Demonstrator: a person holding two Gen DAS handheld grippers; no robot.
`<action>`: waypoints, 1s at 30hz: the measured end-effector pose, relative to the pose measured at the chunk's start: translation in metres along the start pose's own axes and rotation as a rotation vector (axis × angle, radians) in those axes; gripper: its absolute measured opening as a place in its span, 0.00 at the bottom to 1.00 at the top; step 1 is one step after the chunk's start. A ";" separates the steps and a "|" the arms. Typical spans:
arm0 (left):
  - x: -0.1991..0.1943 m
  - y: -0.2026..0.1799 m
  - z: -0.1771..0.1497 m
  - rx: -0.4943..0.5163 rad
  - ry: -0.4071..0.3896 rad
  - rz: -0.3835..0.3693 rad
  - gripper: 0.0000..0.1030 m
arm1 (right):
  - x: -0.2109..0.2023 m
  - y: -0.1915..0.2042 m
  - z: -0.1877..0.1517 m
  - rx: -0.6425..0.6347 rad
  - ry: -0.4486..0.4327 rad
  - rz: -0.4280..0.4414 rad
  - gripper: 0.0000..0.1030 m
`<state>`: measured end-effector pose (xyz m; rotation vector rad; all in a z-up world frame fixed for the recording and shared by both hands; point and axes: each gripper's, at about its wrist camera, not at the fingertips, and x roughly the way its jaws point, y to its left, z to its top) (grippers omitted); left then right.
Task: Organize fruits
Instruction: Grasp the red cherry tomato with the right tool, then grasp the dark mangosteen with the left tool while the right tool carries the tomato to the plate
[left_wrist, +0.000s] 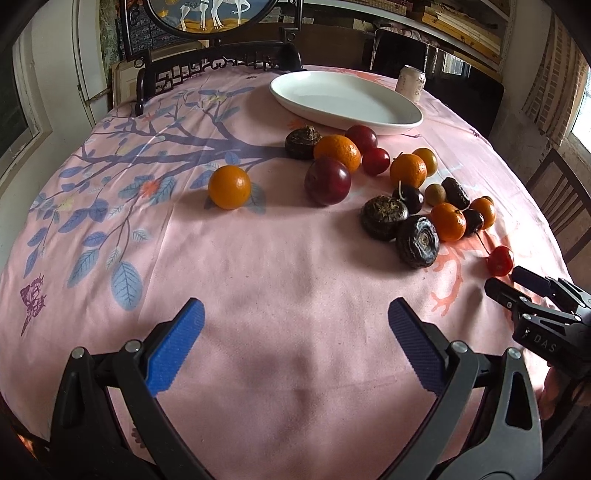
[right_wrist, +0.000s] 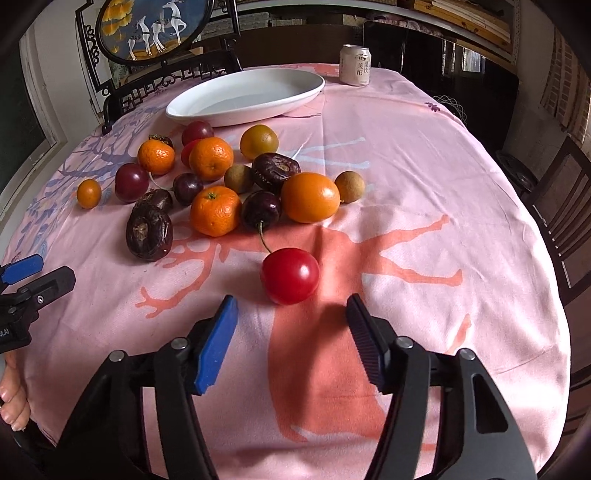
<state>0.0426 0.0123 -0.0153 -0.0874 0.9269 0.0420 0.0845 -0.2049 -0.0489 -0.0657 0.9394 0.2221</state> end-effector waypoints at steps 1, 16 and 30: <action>0.001 0.001 0.002 0.001 0.004 -0.002 0.98 | 0.002 0.001 0.004 -0.007 0.002 -0.002 0.59; 0.018 -0.035 0.019 0.057 0.074 -0.082 0.96 | -0.007 -0.009 0.005 -0.012 -0.013 0.121 0.31; 0.054 -0.087 0.038 0.047 0.154 -0.022 0.58 | -0.024 -0.031 -0.011 -0.015 -0.050 0.202 0.31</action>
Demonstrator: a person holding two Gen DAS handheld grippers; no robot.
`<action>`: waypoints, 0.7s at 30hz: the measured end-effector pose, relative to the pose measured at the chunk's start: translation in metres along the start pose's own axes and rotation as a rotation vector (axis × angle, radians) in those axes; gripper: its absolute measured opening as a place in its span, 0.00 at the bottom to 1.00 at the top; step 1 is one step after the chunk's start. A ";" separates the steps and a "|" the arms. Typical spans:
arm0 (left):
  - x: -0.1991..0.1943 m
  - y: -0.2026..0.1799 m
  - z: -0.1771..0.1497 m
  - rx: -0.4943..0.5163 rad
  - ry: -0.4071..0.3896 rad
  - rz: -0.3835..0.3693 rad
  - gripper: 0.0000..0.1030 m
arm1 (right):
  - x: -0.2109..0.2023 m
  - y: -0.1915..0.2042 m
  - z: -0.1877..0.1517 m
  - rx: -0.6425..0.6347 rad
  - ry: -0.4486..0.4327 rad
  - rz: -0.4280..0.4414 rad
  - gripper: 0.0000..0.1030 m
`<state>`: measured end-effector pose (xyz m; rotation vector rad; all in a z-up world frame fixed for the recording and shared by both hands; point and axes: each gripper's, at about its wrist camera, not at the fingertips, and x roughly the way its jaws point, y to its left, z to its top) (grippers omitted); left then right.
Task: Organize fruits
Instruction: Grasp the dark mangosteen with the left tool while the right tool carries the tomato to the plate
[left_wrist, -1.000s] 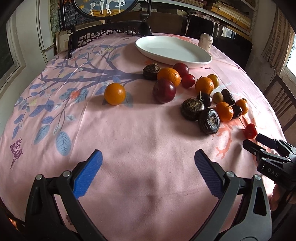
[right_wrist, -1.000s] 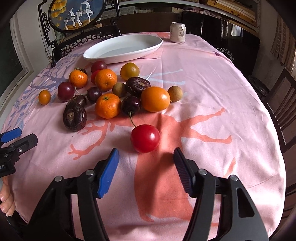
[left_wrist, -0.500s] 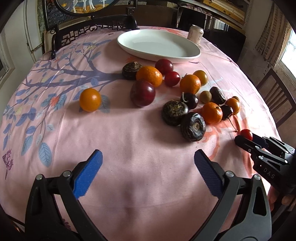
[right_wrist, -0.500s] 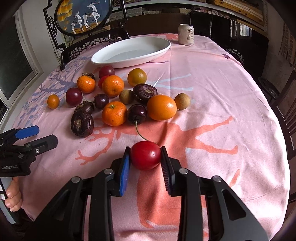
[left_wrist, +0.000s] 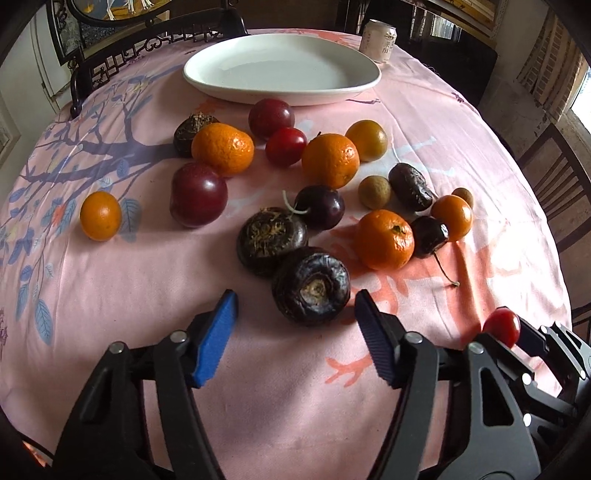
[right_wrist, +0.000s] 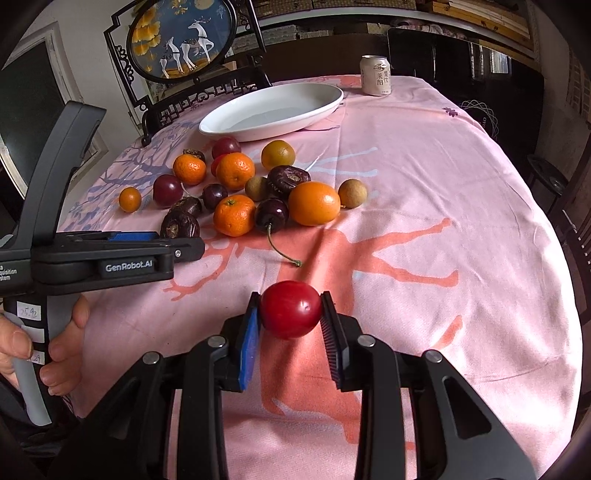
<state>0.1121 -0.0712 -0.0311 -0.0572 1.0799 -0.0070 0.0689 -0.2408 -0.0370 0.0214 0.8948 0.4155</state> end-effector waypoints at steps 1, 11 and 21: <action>0.000 0.000 0.001 -0.001 -0.007 0.009 0.50 | 0.000 0.000 -0.001 -0.002 -0.002 0.004 0.31; -0.022 0.007 -0.013 0.027 -0.039 -0.022 0.37 | -0.001 0.001 0.001 -0.017 -0.005 0.025 0.31; -0.077 0.027 0.039 0.108 -0.180 -0.034 0.37 | -0.022 0.039 0.079 -0.122 -0.226 0.066 0.31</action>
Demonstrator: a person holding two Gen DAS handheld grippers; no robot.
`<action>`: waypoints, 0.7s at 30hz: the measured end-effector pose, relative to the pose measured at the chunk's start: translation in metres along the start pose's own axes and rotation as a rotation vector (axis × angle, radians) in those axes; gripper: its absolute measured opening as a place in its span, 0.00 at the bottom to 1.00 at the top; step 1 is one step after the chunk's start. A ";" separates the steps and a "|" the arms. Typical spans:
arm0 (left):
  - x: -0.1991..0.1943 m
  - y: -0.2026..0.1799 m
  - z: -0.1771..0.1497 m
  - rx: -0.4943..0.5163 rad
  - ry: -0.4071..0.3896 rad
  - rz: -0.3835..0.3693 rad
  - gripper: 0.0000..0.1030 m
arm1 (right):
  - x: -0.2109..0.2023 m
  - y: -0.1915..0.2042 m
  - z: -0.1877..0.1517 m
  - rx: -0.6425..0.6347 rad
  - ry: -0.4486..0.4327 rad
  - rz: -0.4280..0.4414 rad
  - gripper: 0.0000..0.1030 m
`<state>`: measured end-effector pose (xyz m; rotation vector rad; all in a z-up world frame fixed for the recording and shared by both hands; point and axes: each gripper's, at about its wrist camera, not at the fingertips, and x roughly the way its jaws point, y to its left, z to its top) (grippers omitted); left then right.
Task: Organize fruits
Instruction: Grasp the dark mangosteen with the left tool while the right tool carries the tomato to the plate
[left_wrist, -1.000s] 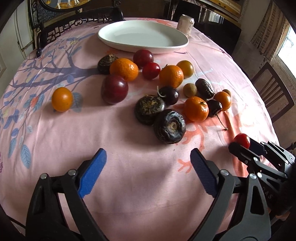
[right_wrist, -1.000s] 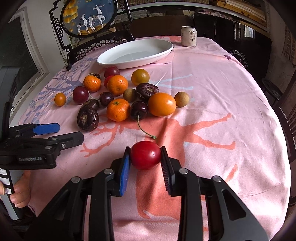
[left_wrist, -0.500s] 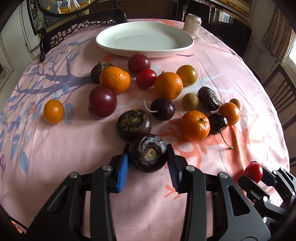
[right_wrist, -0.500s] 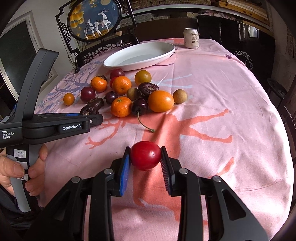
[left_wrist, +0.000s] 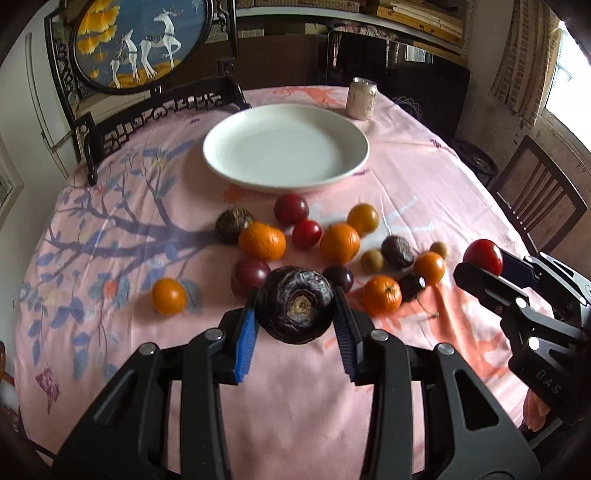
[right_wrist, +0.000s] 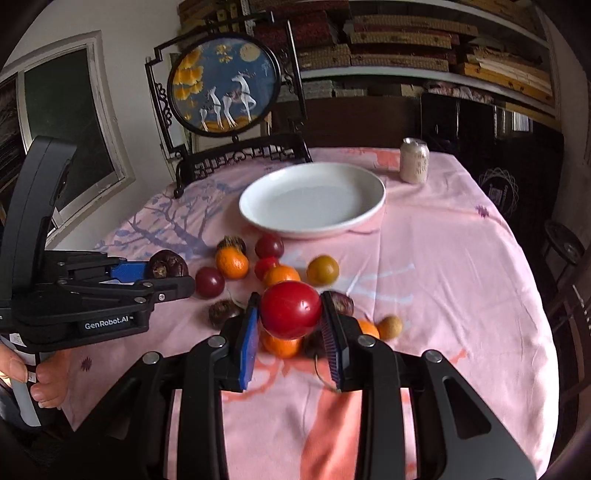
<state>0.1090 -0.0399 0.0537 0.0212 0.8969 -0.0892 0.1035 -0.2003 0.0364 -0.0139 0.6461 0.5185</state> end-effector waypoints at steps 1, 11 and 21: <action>0.000 0.003 0.012 0.007 -0.024 0.005 0.37 | 0.006 0.001 0.010 0.000 -0.018 0.006 0.31; 0.095 0.047 0.106 -0.075 0.027 0.016 0.37 | 0.127 -0.011 0.069 0.038 0.084 -0.091 0.31; 0.153 0.059 0.119 -0.121 0.112 0.006 0.38 | 0.195 -0.010 0.079 0.022 0.230 -0.125 0.35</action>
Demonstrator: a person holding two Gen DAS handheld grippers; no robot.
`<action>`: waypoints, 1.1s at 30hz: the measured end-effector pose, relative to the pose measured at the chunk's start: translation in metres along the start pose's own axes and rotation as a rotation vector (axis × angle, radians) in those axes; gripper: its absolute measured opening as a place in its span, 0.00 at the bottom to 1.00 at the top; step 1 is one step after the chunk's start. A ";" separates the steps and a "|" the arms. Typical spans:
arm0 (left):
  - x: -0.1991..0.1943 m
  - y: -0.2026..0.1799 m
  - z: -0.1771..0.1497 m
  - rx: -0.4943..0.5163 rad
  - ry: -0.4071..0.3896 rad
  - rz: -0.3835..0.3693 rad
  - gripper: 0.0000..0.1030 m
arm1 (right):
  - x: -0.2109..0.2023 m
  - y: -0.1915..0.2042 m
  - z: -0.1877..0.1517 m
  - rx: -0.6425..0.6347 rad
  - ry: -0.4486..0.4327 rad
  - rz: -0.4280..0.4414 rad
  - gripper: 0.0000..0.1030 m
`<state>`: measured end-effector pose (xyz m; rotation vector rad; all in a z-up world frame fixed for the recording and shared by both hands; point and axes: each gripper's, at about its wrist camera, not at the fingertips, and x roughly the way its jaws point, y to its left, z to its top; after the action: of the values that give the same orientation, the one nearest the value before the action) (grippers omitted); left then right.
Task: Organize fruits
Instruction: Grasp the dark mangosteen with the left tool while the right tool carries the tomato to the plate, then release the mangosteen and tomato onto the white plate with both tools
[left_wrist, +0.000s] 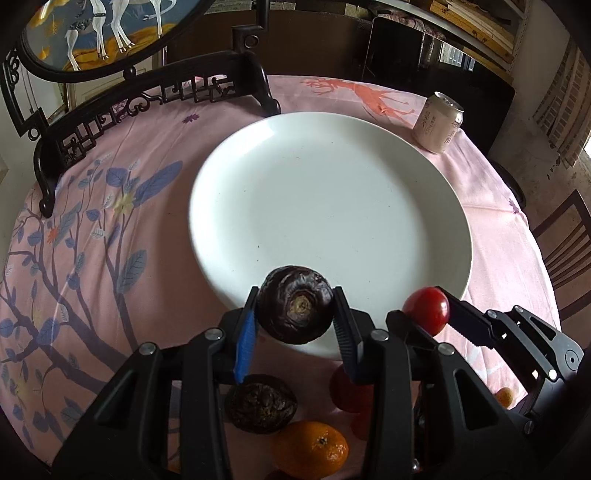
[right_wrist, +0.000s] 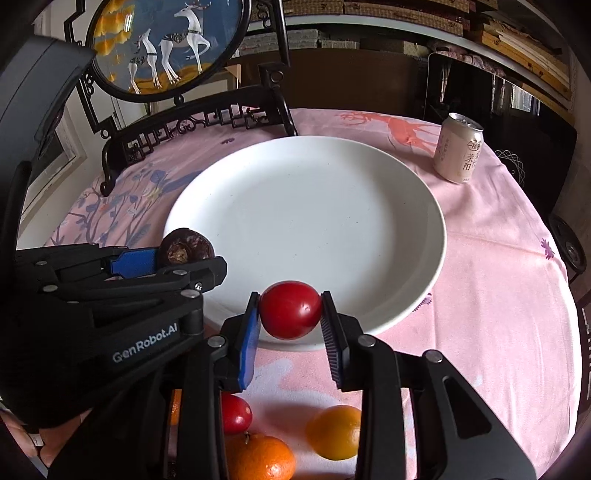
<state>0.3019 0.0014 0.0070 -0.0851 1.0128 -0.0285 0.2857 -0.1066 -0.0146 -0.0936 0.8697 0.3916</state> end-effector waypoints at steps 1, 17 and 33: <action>0.002 0.001 0.002 -0.005 0.002 0.000 0.40 | 0.001 0.001 0.001 -0.004 0.005 -0.004 0.43; -0.096 0.021 -0.094 0.071 -0.145 0.063 0.82 | -0.101 -0.035 -0.093 0.108 -0.064 0.053 0.57; -0.105 0.049 -0.186 0.041 -0.080 0.118 0.82 | -0.122 -0.012 -0.173 0.130 0.006 0.103 0.57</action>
<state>0.0881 0.0458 -0.0062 0.0114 0.9356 0.0614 0.0937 -0.1950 -0.0347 0.0698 0.9059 0.4298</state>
